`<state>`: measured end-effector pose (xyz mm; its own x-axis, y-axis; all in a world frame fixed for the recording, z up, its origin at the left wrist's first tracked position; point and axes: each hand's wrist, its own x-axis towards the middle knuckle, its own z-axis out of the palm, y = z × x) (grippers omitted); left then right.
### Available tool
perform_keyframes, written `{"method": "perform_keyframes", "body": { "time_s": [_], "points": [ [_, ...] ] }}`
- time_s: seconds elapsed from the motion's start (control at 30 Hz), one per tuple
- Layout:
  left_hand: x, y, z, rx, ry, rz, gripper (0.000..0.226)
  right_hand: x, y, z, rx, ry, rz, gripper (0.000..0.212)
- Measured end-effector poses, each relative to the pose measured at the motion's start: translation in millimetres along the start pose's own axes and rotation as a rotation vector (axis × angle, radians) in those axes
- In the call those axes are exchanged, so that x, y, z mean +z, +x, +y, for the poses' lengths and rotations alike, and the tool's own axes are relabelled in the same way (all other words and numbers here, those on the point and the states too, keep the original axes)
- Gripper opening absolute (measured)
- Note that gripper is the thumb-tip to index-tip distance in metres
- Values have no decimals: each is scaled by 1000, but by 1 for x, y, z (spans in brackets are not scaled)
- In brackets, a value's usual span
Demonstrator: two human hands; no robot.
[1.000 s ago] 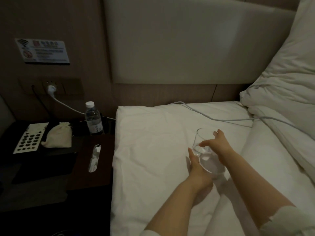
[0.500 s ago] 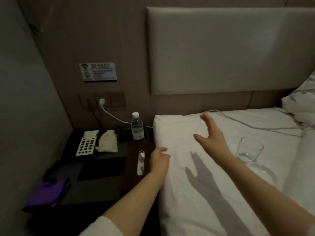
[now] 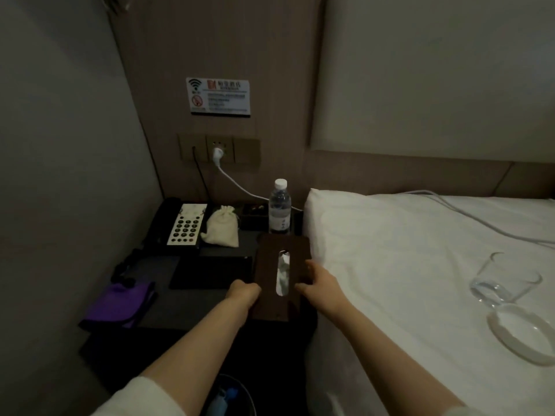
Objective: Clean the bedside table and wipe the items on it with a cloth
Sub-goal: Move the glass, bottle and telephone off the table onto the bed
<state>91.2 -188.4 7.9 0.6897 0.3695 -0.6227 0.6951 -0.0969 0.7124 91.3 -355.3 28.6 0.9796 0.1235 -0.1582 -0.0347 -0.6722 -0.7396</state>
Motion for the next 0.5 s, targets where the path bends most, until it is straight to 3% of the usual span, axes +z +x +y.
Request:
{"method": "perform_keyframes", "body": {
  "time_s": [0.17, 0.27, 0.5],
  "points": [
    [4, 3, -6, -88, -123, -112, 51, 19, 7, -6, 72, 23, -53, 46],
    [4, 2, -6, -140, -204, -142, 55, 26, 16, -10, 146, 0, -68, 54],
    [3, -2, 0, -155, -206, -147, 60, 27, 30, -12, 309, 281, -64, 74]
  ]
}}
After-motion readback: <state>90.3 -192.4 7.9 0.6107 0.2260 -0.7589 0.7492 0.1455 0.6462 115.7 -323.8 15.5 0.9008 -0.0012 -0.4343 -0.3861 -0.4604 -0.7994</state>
